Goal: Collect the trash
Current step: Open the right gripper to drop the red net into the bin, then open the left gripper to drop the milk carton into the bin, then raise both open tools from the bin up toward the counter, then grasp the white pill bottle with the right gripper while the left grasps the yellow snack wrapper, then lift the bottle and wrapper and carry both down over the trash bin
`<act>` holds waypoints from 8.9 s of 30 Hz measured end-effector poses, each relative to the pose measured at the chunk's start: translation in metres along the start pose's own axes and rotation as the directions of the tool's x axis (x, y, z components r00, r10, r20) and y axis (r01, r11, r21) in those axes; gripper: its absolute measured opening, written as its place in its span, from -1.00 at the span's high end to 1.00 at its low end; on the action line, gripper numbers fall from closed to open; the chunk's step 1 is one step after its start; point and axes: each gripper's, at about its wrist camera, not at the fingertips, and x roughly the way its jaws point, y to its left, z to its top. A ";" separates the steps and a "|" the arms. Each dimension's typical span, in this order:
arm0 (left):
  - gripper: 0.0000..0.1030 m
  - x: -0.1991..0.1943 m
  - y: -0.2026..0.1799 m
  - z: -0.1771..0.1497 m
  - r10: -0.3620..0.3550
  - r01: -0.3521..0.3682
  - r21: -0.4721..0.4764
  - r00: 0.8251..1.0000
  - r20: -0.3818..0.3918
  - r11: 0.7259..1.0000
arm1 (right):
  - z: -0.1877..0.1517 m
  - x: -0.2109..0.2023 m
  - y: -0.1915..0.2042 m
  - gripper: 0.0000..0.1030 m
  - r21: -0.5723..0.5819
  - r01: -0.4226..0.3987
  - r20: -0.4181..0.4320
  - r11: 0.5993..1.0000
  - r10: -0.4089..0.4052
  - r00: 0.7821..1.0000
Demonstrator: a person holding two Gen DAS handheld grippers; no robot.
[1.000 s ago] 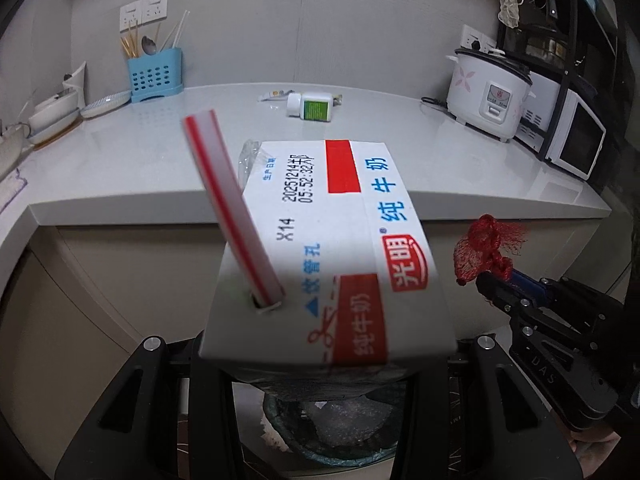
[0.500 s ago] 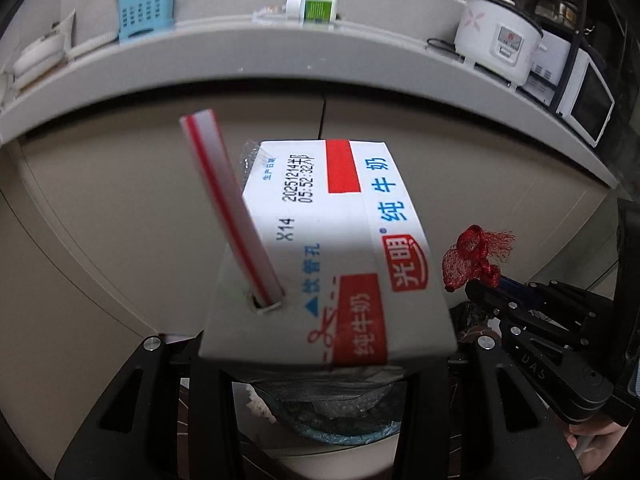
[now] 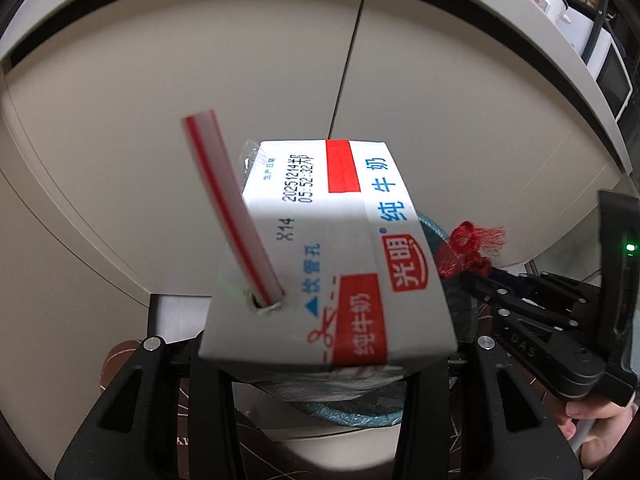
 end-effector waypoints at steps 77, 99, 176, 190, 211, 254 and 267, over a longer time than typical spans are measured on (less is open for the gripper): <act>-0.88 -0.054 -0.027 0.081 0.078 -0.079 0.008 0.992 0.099 0.997 | 0.059 -0.129 -0.038 -0.64 0.041 0.042 0.269 0.998 -0.051 0.962; -0.88 -0.155 0.027 0.219 0.186 -0.163 -0.104 0.942 0.281 0.981 | 0.225 -0.201 0.025 -0.71 -0.048 -0.026 0.407 0.998 0.044 0.913; -0.88 0.069 -0.037 0.498 0.114 -0.122 0.086 0.989 0.096 0.989 | 0.495 -0.063 -0.104 -0.27 0.156 0.060 0.305 0.986 -0.106 0.946; -0.04 0.076 -0.024 0.498 0.041 -0.043 0.029 0.998 0.057 0.999 | 0.493 -0.057 -0.101 -0.27 0.138 0.068 0.298 0.988 -0.107 0.949; 0.67 0.037 -0.020 0.482 0.134 -0.137 0.014 0.981 0.143 0.990 | 0.481 -0.065 -0.104 -0.26 0.163 0.040 0.324 0.986 -0.091 0.942; 0.67 -0.195 -0.060 0.221 0.029 -0.038 0.020 0.944 0.328 0.999 | 0.188 -0.265 -0.007 -0.26 0.088 0.069 0.495 0.994 -0.104 0.863; 0.67 -0.171 -0.051 0.136 0.051 -0.053 0.000 0.961 0.273 0.999 | 0.113 -0.243 0.012 -0.26 0.045 0.049 0.471 0.998 -0.064 0.880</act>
